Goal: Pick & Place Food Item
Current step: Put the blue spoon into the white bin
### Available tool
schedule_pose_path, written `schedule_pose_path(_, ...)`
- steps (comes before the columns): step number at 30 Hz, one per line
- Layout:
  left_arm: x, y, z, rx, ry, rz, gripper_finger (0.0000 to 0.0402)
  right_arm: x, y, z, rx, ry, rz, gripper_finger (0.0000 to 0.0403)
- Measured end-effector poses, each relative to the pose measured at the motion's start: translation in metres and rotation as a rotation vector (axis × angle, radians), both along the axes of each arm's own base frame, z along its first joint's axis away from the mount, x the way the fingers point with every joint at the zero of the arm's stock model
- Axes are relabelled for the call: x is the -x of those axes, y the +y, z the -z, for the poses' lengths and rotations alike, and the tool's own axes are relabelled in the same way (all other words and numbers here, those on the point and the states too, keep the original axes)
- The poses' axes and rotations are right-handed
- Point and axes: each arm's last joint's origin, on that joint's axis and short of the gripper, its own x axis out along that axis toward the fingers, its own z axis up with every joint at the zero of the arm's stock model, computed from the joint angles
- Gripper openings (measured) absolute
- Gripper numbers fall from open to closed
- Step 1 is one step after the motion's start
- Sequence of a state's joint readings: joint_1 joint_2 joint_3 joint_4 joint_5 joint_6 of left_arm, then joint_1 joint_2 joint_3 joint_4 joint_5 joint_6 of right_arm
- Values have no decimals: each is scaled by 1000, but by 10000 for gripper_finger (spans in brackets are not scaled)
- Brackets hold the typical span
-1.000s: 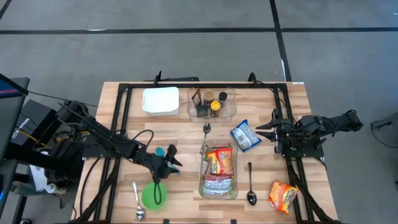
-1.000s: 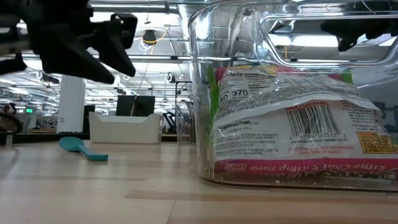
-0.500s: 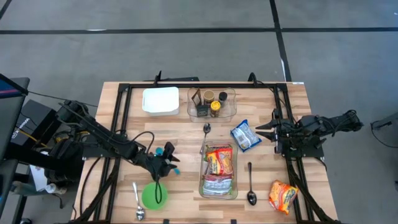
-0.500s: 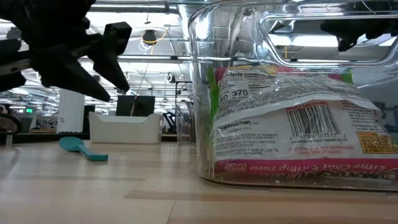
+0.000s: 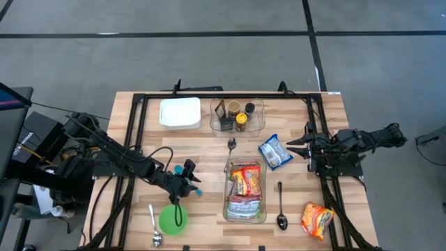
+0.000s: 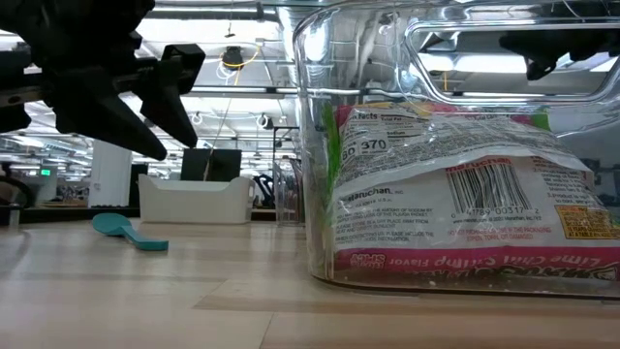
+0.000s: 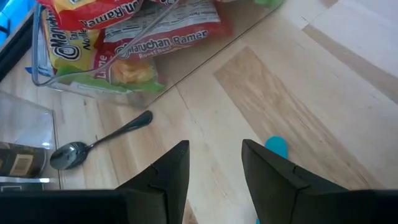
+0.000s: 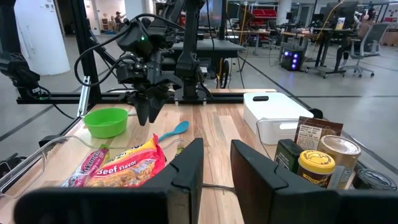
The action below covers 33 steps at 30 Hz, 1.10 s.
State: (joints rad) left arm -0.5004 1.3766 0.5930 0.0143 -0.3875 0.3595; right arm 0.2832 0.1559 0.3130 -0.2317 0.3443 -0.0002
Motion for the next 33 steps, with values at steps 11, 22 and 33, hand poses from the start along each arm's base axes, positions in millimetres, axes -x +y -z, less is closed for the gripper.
schedule_pose_path(11, -2, 3, 0, 64, 8, -31, 140, 0, 0, 0, 0, 0, 0, 74)
schedule_pose_path(22, -1, 21, 9, 205, 211, 37, 140, 0, 0, 0, 0, 0, 0, 74)
schedule_pose_path(33, 2, 37, 14, 246, 376, 121, 140, 0, 0, 0, 0, 0, 0, 74)
